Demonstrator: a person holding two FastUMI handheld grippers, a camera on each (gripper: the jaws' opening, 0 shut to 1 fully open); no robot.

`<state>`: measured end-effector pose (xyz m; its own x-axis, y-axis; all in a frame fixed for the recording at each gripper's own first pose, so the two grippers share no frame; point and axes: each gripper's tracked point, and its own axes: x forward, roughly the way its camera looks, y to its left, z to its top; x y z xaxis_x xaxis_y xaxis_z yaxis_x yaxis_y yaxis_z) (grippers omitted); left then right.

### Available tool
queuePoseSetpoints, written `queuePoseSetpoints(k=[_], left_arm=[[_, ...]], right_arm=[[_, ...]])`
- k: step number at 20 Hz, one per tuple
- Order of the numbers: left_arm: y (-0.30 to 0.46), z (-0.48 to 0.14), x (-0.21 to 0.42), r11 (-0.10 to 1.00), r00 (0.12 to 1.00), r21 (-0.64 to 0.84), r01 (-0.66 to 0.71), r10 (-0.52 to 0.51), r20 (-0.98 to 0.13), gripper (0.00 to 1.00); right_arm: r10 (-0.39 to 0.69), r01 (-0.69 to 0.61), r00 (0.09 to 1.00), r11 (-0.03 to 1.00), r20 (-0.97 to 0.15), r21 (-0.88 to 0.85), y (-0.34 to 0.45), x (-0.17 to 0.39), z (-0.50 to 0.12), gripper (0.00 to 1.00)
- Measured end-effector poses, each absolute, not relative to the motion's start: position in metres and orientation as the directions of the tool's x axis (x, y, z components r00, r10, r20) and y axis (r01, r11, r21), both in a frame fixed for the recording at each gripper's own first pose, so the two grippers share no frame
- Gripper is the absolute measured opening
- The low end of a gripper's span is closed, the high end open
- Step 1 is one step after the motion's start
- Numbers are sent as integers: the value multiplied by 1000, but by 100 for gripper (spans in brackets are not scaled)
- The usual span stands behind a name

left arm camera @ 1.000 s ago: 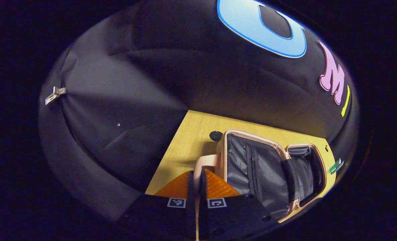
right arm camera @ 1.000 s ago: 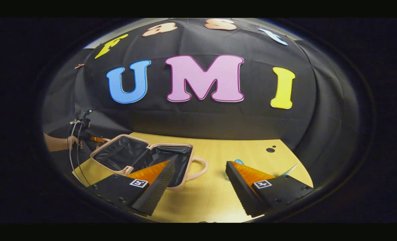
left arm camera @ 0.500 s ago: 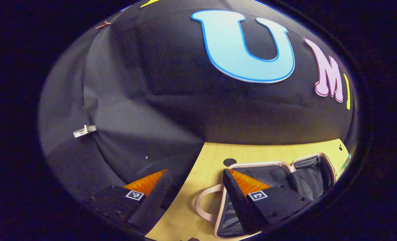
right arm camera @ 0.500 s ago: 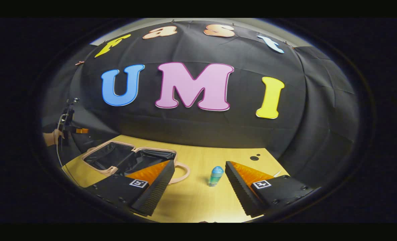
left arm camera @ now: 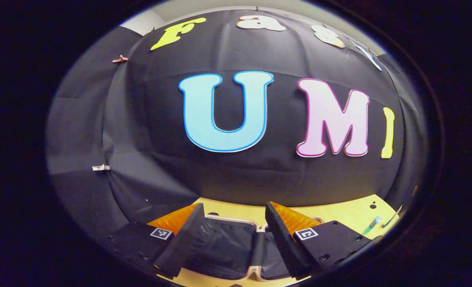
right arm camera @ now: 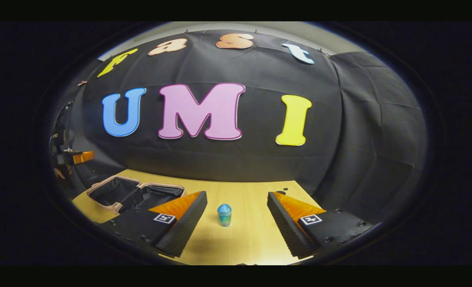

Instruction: First open the suitcase, pack the skin care products into it, and then close the suitcase.

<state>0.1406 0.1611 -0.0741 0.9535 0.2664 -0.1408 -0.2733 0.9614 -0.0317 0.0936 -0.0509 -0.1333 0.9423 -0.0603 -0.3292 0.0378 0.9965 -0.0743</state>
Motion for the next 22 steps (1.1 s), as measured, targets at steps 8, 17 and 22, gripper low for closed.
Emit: queuePoseSetpoints(k=[8, 17, 22], left_arm=[[-40, -140, 160, 997, 960, -75, -2, -20, -279, 96], [-185, -235, 180, 971, 896, 2, 237, -218, -386, 96], [-224, -296, 221, 955, 859, 65, 289, -228, -458, 98]], right_arm=[[-147, 134, 932, 989, -332, -63, -130, 88, -141, 97], [-262, 260, 880, 964, -395, -60, -203, 62, -191, 97], [-313, 313, 849, 947, -426, -70, -226, 61, -220, 97]])
